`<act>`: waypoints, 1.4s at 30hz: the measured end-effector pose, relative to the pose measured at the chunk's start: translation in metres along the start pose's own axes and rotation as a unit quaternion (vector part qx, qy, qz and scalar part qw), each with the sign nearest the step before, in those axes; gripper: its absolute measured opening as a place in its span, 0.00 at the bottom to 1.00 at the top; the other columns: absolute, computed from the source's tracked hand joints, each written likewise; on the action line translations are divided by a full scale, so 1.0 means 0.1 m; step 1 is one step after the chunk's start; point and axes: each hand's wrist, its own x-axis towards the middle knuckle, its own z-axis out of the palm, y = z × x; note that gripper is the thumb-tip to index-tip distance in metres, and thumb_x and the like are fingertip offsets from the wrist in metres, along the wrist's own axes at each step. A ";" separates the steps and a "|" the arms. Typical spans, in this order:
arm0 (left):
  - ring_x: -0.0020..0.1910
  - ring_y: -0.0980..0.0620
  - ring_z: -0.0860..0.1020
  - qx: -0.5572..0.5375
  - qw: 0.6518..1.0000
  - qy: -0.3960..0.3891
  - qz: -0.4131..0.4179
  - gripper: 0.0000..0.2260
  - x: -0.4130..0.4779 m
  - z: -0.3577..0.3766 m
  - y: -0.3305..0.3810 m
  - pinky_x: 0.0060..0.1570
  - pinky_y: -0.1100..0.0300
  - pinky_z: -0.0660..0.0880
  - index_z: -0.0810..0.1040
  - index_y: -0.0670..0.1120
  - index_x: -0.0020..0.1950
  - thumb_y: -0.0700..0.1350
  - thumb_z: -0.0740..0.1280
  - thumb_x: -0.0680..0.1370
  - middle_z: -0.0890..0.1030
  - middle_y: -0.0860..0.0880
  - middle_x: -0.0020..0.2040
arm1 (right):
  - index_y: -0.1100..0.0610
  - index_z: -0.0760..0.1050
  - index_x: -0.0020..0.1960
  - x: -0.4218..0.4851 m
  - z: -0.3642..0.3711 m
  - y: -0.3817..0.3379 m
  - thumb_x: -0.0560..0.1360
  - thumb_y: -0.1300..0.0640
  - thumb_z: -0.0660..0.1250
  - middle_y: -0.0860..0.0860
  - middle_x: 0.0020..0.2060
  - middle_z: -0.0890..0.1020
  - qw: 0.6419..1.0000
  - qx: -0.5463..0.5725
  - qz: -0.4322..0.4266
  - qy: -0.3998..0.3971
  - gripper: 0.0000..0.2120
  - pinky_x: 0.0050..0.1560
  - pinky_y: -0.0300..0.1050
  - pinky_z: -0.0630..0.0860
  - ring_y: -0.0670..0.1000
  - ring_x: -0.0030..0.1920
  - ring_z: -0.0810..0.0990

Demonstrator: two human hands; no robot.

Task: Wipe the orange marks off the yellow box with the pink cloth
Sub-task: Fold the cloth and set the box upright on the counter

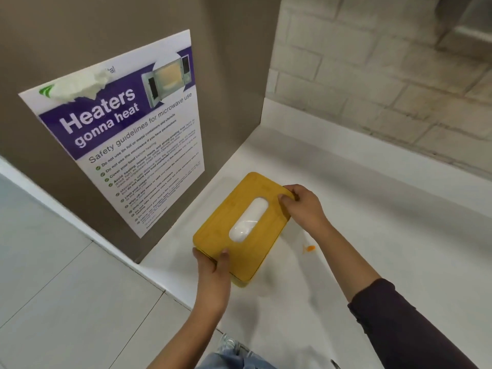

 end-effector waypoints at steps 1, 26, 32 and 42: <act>0.59 0.52 0.70 0.003 1.000 -0.008 0.007 0.21 0.07 0.01 0.02 0.56 0.58 0.65 0.57 0.48 0.73 0.43 0.58 0.81 0.69 0.53 0.63 | 0.52 0.75 0.57 0.02 -0.05 -0.02 0.75 0.54 0.63 0.45 0.47 0.76 1.000 0.008 -0.001 0.010 0.11 0.36 0.29 0.65 0.41 0.42 0.74; 0.60 0.40 0.74 0.365 0.901 -0.211 0.098 0.17 3.00 1.98 1.14 0.49 0.57 0.66 0.72 0.42 0.66 0.46 0.56 0.80 0.75 0.38 0.64 | 0.66 0.70 0.58 0.80 -0.72 0.33 0.69 0.61 0.73 0.59 0.50 0.79 0.955 0.153 0.144 0.209 0.22 0.32 0.38 0.71 0.55 0.44 0.77; 0.60 0.40 0.74 0.366 0.900 -0.218 0.097 0.17 3.12 2.11 1.14 0.49 0.57 0.66 0.71 0.42 0.67 0.45 0.55 0.80 0.75 0.38 0.64 | 0.66 0.69 0.57 0.92 -0.72 0.37 0.70 0.60 0.73 0.60 0.51 0.78 0.960 0.116 0.126 0.221 0.21 0.37 0.40 0.70 0.53 0.43 0.76; 0.65 0.36 0.69 0.449 0.864 -0.196 0.110 0.22 3.12 2.17 1.21 0.64 0.45 0.68 0.62 0.45 0.72 0.47 0.54 0.79 0.72 0.37 0.67 | 0.60 0.68 0.59 1.07 -0.84 0.35 0.68 0.50 0.73 0.56 0.54 0.78 0.966 0.048 0.184 0.173 0.26 0.39 0.43 0.72 0.55 0.47 0.78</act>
